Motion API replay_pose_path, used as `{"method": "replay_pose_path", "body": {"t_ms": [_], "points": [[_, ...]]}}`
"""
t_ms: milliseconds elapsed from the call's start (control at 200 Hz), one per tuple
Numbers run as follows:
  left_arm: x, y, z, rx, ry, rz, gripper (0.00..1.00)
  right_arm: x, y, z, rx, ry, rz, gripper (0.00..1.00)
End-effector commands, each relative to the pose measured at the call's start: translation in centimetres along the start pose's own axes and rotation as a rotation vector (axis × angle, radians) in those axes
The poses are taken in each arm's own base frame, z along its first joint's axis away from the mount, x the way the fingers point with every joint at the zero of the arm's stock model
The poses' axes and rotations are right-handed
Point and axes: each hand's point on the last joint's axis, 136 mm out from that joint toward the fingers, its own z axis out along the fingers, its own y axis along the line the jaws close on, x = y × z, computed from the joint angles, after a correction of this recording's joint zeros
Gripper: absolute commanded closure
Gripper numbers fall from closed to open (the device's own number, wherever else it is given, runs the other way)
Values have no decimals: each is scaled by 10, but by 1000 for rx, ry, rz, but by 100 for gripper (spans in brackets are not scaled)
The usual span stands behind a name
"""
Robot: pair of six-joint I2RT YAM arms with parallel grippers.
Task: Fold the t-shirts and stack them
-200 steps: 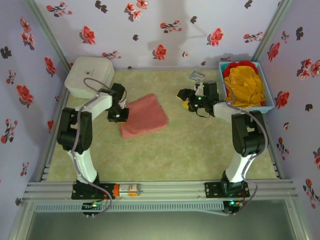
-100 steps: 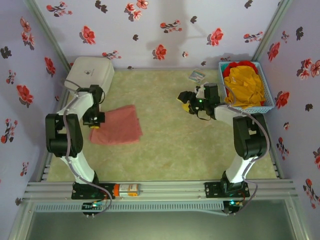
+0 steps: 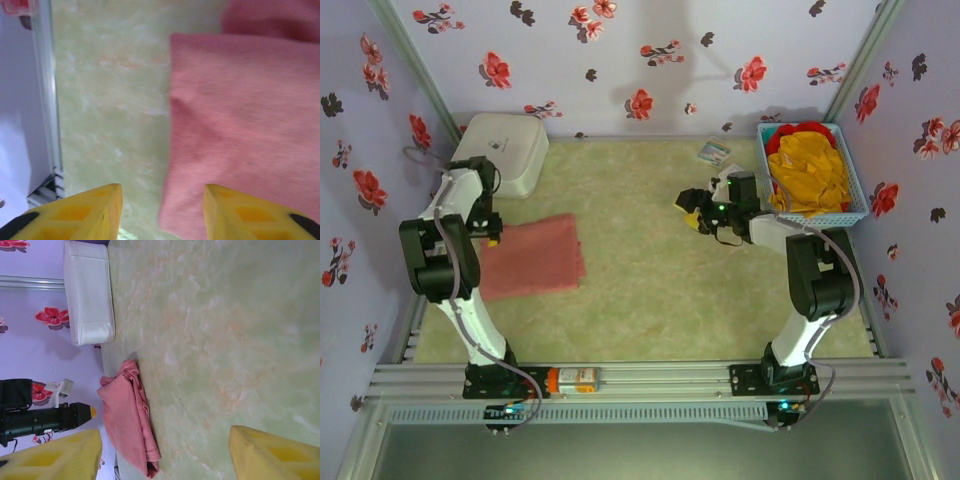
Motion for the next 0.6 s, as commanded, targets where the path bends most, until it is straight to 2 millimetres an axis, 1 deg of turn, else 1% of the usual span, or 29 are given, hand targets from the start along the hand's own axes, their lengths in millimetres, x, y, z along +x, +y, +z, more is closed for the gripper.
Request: {"method": "replay_pose_path", "body": {"t_ms": [0, 50, 135, 190, 320, 360, 435, 515, 595], "points": [[11, -41, -40, 179, -67, -26, 52, 1, 5, -8, -3, -6, -45, 32], [16, -61, -45, 243, -76, -25, 51, 1, 5, -7, -3, -4, -41, 32], [27, -90, -42, 311, -65, -38, 50, 1, 2, -6, -1, -4, -34, 32], [34, -107, -35, 340, -53, -37, 48, 0, 1, -4, 0, -5, -30, 32], [50, -136, -1, 339, 21, -8, 47, 0, -2, -1, -6, 1, -20, 32], [55, -140, 10, 323, 53, 9, 47, 1, -3, -1, -5, 2, -19, 32], [61, -141, 25, 294, 90, 39, 46, 2, -4, -2, -1, 2, -22, 32], [62, -129, 36, 199, 106, 89, 45, 3, -7, -2, 8, 5, -24, 32], [59, -117, 39, 125, 120, 129, 44, 4, -9, -1, 12, 6, -22, 32]]}}
